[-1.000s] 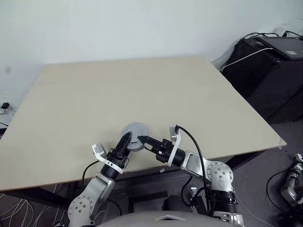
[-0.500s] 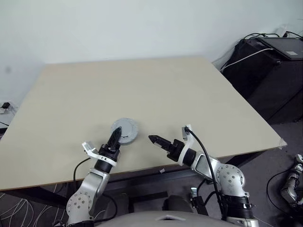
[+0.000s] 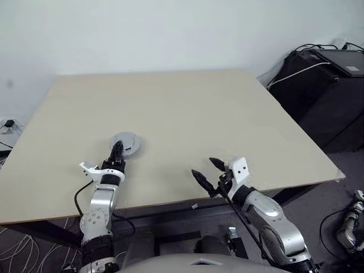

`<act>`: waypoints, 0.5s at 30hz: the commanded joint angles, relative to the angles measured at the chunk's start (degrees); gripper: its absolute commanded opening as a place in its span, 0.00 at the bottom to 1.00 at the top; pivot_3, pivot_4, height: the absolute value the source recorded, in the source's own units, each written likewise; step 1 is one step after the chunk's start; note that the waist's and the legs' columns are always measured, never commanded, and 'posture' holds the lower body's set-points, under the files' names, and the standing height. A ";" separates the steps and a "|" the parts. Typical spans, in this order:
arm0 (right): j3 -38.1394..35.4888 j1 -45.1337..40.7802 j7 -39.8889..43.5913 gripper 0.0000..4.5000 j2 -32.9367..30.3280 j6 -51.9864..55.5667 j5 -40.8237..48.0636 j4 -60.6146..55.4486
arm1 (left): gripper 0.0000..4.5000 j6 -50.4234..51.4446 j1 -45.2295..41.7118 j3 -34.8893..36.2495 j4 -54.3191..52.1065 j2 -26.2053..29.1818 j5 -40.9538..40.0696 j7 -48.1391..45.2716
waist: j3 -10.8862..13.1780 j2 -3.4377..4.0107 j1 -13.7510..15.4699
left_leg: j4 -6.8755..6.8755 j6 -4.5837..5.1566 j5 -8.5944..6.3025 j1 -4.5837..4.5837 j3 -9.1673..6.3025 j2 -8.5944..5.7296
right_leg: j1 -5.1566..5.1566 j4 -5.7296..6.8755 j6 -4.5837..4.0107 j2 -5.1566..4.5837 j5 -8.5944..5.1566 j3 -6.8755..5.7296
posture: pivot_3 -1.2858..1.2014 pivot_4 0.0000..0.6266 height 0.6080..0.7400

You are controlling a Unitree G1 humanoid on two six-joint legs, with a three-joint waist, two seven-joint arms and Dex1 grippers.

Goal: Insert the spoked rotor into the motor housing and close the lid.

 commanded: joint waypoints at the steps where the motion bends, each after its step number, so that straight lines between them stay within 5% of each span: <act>1: -0.52 1.34 1.49 1.00 -0.94 -4.83 -2.77 -0.09 | 0.47 1.16 -5.17 1.07 2.29 2.11 1.52 -1.55 | -0.01 -0.03 0.00 | 0.00 0.00 0.00 0.00 0.01 0.04 | 0.00 0.00 -0.01 0.00 0.02 0.00 | 0.52 0.00 1.00; 15: -0.12 3.27 4.12 1.00 -0.26 -13.16 -7.00 3.58 | 0.47 -4.91 -22.15 6.43 24.04 3.40 13.98 0.09 | 0.02 -0.19 0.06 | 0.00 -0.04 0.03 0.01 0.01 -0.08 | 0.00 0.01 -0.16 0.11 0.15 -0.02 | 0.52 0.00 1.00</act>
